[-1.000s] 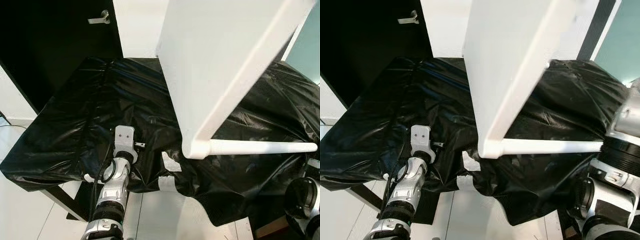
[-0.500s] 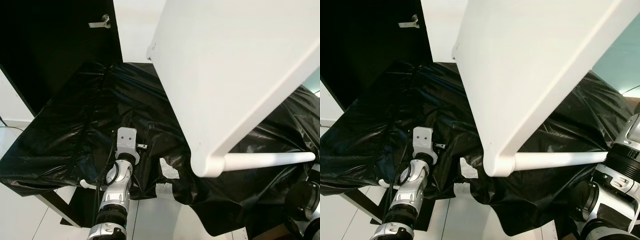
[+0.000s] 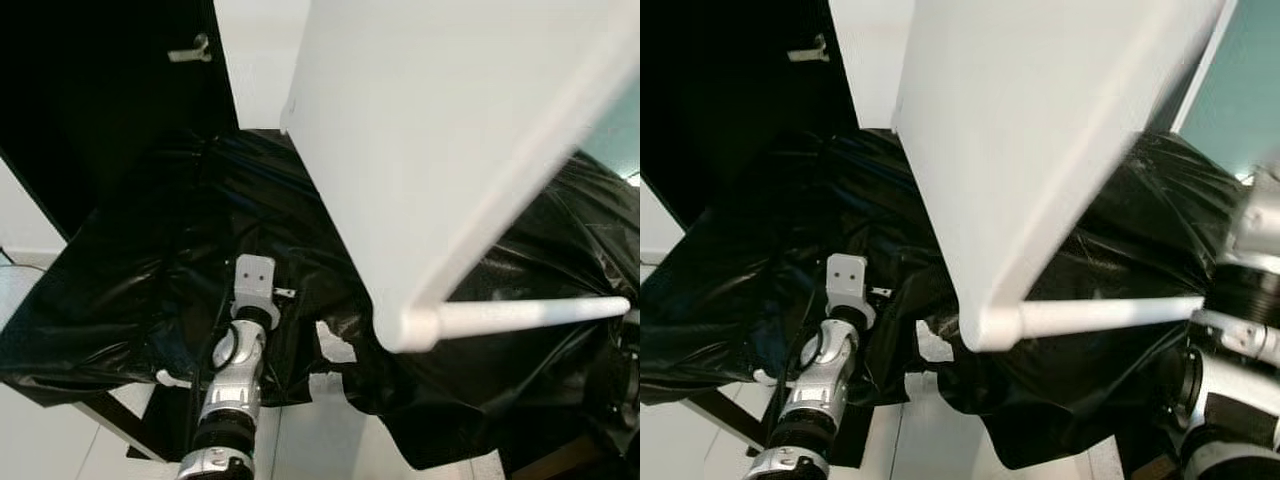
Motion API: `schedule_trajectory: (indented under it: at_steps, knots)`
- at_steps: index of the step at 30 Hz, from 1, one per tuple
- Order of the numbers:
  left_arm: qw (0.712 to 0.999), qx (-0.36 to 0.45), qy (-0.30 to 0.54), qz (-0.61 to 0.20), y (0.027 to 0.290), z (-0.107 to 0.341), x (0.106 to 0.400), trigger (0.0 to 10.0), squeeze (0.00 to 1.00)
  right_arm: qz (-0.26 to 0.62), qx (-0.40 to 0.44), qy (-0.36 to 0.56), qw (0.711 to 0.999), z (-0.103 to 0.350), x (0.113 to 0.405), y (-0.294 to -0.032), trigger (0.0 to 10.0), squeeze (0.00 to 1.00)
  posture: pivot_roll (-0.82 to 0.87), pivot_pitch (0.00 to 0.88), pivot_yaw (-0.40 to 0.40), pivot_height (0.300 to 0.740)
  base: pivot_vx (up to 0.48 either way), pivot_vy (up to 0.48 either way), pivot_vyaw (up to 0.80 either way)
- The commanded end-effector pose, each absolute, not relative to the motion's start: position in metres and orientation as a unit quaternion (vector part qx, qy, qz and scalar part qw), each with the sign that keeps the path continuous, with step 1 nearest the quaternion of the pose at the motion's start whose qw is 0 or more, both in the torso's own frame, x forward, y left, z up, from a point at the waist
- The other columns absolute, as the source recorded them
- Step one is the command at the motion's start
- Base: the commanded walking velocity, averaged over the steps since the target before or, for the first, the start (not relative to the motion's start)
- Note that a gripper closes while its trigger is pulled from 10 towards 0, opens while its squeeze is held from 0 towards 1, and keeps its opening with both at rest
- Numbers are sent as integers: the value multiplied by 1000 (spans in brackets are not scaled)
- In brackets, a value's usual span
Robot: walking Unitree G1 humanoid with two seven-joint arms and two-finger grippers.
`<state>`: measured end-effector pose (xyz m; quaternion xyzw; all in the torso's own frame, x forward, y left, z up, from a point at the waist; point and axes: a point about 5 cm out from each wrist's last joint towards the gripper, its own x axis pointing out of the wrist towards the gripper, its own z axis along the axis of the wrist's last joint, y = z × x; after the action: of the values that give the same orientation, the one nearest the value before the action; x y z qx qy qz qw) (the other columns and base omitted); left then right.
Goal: Building children table
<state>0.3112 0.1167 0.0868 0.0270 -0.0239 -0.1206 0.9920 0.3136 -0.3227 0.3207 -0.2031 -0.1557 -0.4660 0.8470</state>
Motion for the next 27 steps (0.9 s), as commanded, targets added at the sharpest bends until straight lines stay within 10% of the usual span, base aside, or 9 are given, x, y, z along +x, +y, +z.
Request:
schedule_trajectory:
  at_steps: [1, 5, 6, 27]
  knots:
    - [999, 27, -29, 28, 131, 87, 312, 10000, 0, -444, -221, -22, 868, 266, 331, -323, 10000, 1000, 52, 0, 99, 740, 0, 0, 0]
    - [999, 26, -29, 37, 134, 86, 309, 10000, 0, -423, -247, -40, 871, 272, 340, -305, 10000, 1000, 70, 0, 87, 740, 0, 0, 0]
    - [999, 25, -28, 39, 136, 85, 308, 10000, 0, -421, -250, -40, 871, 270, 340, -302, 10000, 0, 77, 0, 82, 740, 0, 0, 0]
    - [999, 27, -41, 16, 130, 88, 308, 10000, 0, -435, -246, 63, 864, 200, 304, -316, 10000, 0, 53, 0, 101, 740, 0, 0, 0]
